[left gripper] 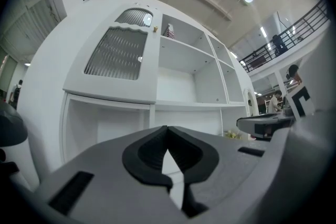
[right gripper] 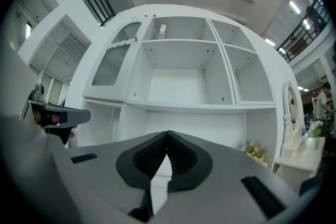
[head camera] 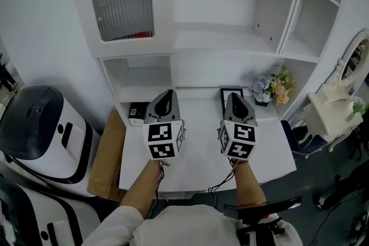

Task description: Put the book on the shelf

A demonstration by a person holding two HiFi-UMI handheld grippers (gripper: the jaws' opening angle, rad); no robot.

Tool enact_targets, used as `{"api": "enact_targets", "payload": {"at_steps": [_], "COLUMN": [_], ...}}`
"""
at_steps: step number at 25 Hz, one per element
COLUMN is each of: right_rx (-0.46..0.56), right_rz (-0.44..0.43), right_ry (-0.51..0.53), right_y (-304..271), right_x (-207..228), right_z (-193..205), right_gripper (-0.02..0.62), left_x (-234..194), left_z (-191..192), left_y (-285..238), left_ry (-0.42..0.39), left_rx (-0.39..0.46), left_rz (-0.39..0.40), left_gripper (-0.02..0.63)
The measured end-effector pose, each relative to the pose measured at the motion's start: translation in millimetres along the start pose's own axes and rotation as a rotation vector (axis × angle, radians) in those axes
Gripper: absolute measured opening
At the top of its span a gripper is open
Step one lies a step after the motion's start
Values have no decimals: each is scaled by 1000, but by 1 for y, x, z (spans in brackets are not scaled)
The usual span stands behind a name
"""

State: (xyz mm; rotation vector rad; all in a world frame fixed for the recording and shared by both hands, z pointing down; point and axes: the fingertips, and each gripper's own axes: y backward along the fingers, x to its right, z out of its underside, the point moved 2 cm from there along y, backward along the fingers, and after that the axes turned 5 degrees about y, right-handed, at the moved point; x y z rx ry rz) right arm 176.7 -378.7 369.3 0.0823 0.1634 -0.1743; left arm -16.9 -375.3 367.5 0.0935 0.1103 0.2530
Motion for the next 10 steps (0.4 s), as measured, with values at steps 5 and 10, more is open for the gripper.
{"api": "enact_targets", "payload": {"at_steps": [5,10], "right_rx": [2,-1], "right_rz": [11,16], "right_ry": [10,12], "right_y": [0,1], "right_x": [-3,-8], "right_z": [-2,-1], "right_gripper": [21,21], "left_x": [-1,-1], "left_z": [-2,-1], "left_y": [-1,0], "left_ry": [-7,-17], "left_rx": [3,1], "left_rz": [16,26], "left_gripper": [6,7]}}
